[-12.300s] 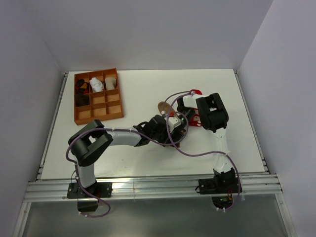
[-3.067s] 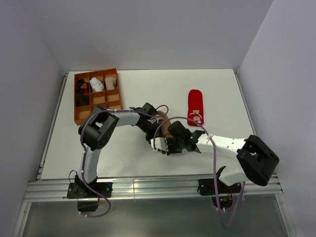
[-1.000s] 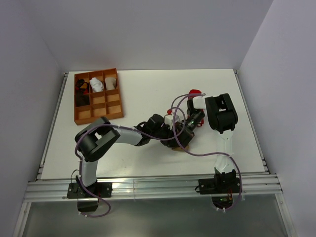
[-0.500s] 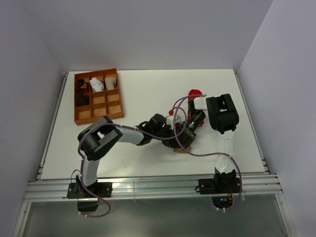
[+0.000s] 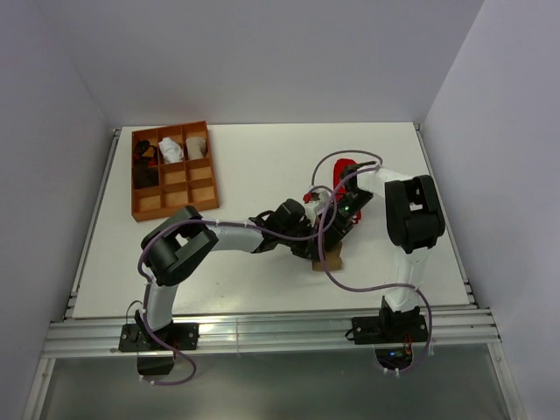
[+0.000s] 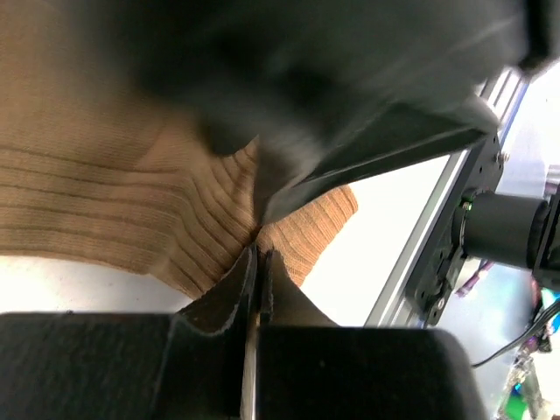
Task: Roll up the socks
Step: Roll the sock at the center of the board.
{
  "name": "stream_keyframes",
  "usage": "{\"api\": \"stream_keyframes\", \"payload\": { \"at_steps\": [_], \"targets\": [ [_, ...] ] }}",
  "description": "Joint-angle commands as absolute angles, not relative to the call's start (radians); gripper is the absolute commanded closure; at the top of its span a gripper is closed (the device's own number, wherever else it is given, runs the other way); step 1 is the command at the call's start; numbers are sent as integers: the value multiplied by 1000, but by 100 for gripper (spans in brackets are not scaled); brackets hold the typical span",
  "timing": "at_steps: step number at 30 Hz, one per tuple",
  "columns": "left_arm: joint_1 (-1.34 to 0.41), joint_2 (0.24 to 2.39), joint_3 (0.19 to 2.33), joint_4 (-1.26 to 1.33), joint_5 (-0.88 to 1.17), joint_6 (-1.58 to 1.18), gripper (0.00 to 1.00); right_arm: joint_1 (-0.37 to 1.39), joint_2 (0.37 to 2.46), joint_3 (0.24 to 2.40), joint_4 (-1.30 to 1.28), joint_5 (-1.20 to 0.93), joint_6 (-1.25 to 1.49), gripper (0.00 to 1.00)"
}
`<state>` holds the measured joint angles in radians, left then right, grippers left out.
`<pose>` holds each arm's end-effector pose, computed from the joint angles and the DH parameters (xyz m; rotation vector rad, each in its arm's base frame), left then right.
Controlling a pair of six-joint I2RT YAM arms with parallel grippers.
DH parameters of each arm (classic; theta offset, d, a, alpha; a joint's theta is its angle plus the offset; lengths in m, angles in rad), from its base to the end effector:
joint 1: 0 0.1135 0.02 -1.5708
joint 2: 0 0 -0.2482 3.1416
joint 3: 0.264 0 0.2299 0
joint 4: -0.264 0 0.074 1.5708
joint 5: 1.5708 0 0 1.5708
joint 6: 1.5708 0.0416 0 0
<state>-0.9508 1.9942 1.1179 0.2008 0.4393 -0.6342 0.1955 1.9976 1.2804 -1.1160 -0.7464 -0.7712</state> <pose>0.2164 -0.3336 0.1378 0.6636 2.4442 -1.2558 0.2911 0.0864 0.1378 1.2043 -2.6141 -1.1868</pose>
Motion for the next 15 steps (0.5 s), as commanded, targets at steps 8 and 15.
{"api": "stream_keyframes", "payload": {
  "at_steps": [8,15],
  "targets": [
    [-977,1980,1085,52,391,-721,100,129,1933,1290,-1011,-715,-670,62],
    [-979,1976,1114,3,402,-778,100,132,1986,1289,-1006,-693,-663,68]
  ]
}}
